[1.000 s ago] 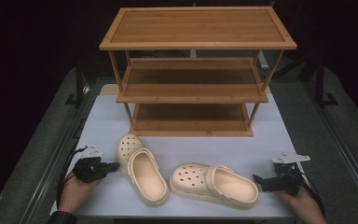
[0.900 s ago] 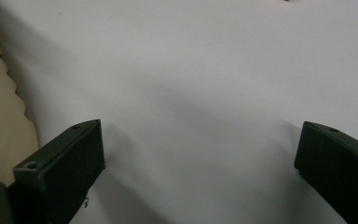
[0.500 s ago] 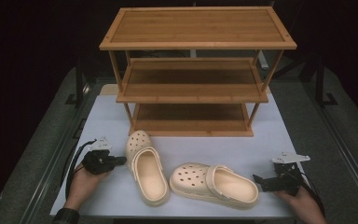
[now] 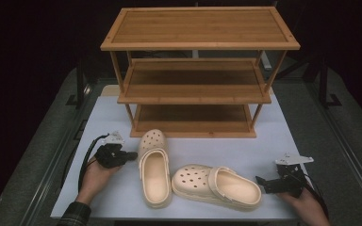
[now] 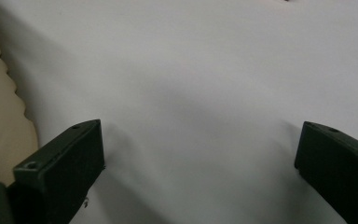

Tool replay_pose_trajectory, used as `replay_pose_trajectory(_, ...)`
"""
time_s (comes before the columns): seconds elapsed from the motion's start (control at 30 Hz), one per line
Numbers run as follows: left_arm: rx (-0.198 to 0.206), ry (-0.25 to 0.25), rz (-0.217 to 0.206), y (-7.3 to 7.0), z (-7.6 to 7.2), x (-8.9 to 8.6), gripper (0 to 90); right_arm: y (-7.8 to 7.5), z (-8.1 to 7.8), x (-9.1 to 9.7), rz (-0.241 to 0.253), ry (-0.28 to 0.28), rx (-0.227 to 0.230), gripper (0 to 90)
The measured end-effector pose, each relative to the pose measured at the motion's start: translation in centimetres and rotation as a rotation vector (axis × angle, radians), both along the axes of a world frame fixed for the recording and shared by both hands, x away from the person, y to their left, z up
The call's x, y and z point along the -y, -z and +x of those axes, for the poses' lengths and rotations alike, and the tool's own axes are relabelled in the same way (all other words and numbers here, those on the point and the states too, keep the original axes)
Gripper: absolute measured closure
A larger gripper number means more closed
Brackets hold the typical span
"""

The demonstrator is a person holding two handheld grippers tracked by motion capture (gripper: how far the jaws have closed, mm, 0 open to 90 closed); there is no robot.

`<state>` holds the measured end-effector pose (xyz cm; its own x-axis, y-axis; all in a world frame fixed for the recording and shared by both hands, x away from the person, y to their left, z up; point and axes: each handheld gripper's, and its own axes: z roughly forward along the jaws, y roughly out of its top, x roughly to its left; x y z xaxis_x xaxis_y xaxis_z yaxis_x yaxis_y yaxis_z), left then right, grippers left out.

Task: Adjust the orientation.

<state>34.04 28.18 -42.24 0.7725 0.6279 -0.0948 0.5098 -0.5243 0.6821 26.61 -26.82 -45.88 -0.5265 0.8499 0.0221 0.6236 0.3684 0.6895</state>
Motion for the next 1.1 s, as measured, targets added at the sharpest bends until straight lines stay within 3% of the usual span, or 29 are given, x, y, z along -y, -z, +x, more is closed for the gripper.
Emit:
replay_pose_trajectory(0.47, 0.014, 0.016, 0.024, 0.0, 1.4, 1.8, 90.0, 0.0, 0.0, 0.0, 0.000, 0.000, 0.000, 1.0)
replay_pose_trajectory(0.8, 0.024, 0.013, 0.014, -0.3, 1.2, 1.6, 90.0, 0.0, 0.0, 0.0, 0.001, 0.000, 0.001, 1.0)
replay_pose_trajectory(0.93, 0.048, -0.001, 0.004, -1.0, 0.4, 0.9, 90.0, 0.0, 0.0, 0.0, 0.000, 0.000, 0.000, 1.0)
replay_pose_trajectory(1.07, 0.057, -0.013, 0.007, -1.2, -0.3, 0.2, 76.4, 0.0, 0.0, 0.0, 0.000, 0.000, 0.001, 1.0)
replay_pose_trajectory(1.1, 0.067, -0.021, 0.024, -1.3, -1.0, -0.5, 71.2, 0.0, 0.0, 0.0, 0.000, 0.000, 0.001, 1.0)
